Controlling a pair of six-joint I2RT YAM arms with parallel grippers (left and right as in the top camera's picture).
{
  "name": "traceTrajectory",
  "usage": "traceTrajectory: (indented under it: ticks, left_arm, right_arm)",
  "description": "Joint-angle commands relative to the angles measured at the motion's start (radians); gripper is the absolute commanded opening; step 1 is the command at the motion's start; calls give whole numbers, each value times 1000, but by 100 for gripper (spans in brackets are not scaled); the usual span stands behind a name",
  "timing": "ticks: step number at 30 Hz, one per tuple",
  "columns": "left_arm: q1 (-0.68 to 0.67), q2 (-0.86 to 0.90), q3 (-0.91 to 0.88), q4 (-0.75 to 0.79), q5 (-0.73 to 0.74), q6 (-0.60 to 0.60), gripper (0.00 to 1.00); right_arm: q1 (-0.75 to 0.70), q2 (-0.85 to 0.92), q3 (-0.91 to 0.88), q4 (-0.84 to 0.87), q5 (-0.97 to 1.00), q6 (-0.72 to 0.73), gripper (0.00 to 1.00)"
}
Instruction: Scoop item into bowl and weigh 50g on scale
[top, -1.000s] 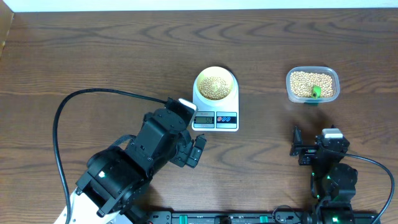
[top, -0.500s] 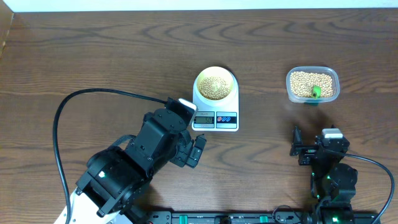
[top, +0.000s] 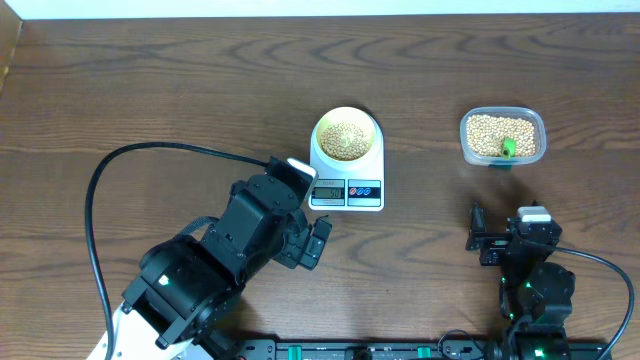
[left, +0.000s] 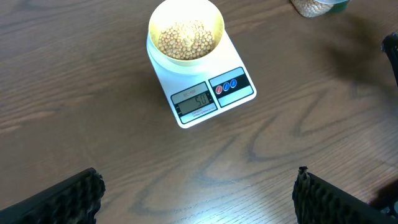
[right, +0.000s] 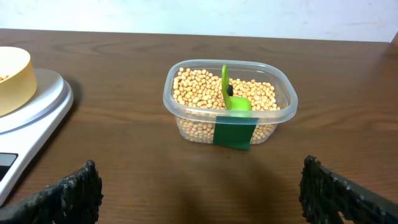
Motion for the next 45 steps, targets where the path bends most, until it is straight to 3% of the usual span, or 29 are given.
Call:
traceTrajectory:
  ticks: [1,12,18,27,32,34,45]
  left_arm:
    - [-1,-1,18,0,6,-6,99]
    - [-1,-7,16,-5,6,-6,99]
    - [29,-133,11,-21,5,-6,99]
    - [353,-459,10,-76,5,-5,99]
    - [460,-556,-31,-60,-48,-5,99]
    - [484,-591,-87,-14,-48,-3,99]
    - [571,-845,-680,630,-16,50,99]
  right_arm:
    - [-8,-2,-4,-3,-2,-11,99]
    - [-8,-2,-4,-3,-2,-11,99]
    - [-8,-2,-4,-3,-2,-11,99]
    - [-8,-2,-4,-3,-2,-11,99]
    - [-8,-2,-4,-3,-2,-11,99]
    - [-8,-2,-4,-3,-2,-11,99]
    - [-8,-2,-4,-3,-2,-11,99]
